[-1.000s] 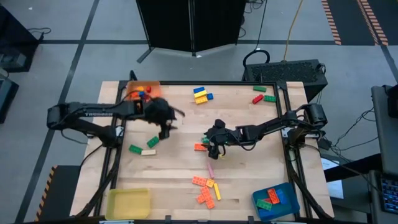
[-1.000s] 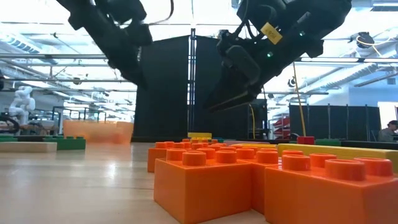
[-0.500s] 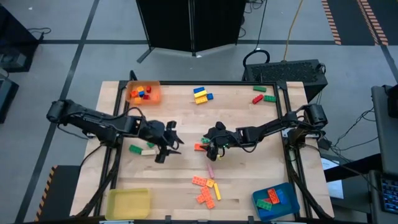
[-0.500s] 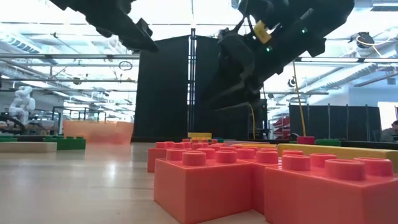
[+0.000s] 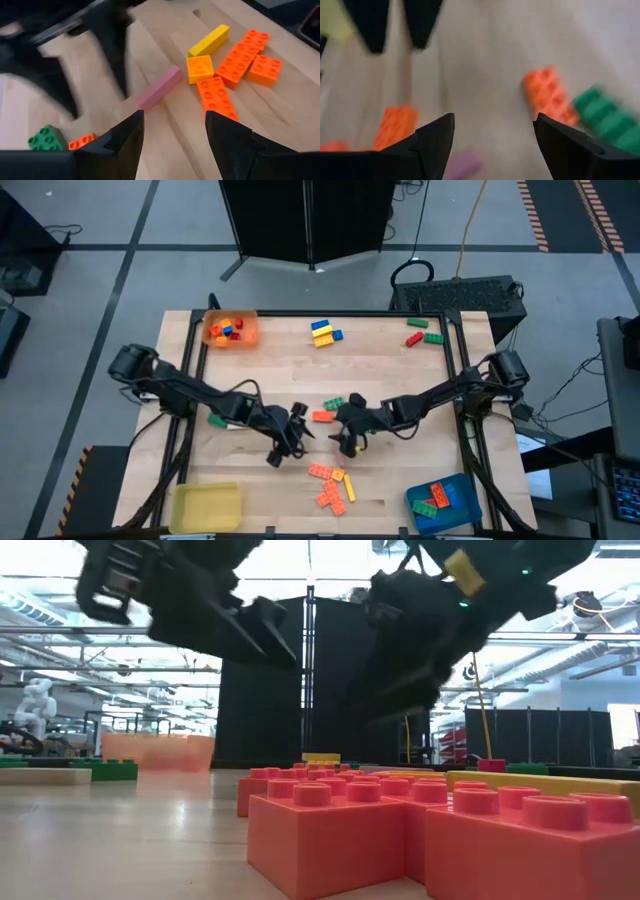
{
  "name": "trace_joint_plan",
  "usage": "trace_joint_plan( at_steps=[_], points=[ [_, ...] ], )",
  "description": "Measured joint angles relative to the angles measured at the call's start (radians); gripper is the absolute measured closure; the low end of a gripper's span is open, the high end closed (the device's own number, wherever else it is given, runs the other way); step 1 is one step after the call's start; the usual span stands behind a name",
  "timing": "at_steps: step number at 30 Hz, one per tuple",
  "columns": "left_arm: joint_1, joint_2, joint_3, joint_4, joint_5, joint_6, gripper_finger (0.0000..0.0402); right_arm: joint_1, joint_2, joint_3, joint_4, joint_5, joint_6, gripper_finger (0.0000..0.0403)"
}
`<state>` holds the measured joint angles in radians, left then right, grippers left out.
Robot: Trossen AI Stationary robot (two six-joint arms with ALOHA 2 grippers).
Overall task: Sort blocks by size
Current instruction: Put the yellow 4 stud game piece into the orange bin
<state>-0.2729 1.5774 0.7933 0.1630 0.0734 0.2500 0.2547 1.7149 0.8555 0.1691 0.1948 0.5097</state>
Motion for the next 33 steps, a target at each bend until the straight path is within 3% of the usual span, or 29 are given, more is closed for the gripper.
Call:
trace_joint_plan(
  at_steps=[6, 15, 22, 33],
  points=[
    [0.000, 0.084, 0.000, 0.125, -0.003, 0.002, 0.0189, 0.139, 0.000, 0.002, -0.055, 0.014, 0.112, 0.0148],
    [0.000, 0.138, 0.000, 0.181, -0.003, 0.000, 0.0189, 0.333, 0.028, 0.142, -0.102, 0.146, 0.075, 0.0206],
    [0.000, 0.138, 0.000, 0.185, -0.011, 0.019, 0.0189, 0.336, 0.165, 0.265, -0.259, 0.143, 0.058, 0.0218],
    [0.004, 0.138, 0.000, 0.170, -0.021, 0.019, 0.0189, 0.318, 0.253, 0.400, -0.505, 0.138, 0.060, 0.0186]
  ],
)
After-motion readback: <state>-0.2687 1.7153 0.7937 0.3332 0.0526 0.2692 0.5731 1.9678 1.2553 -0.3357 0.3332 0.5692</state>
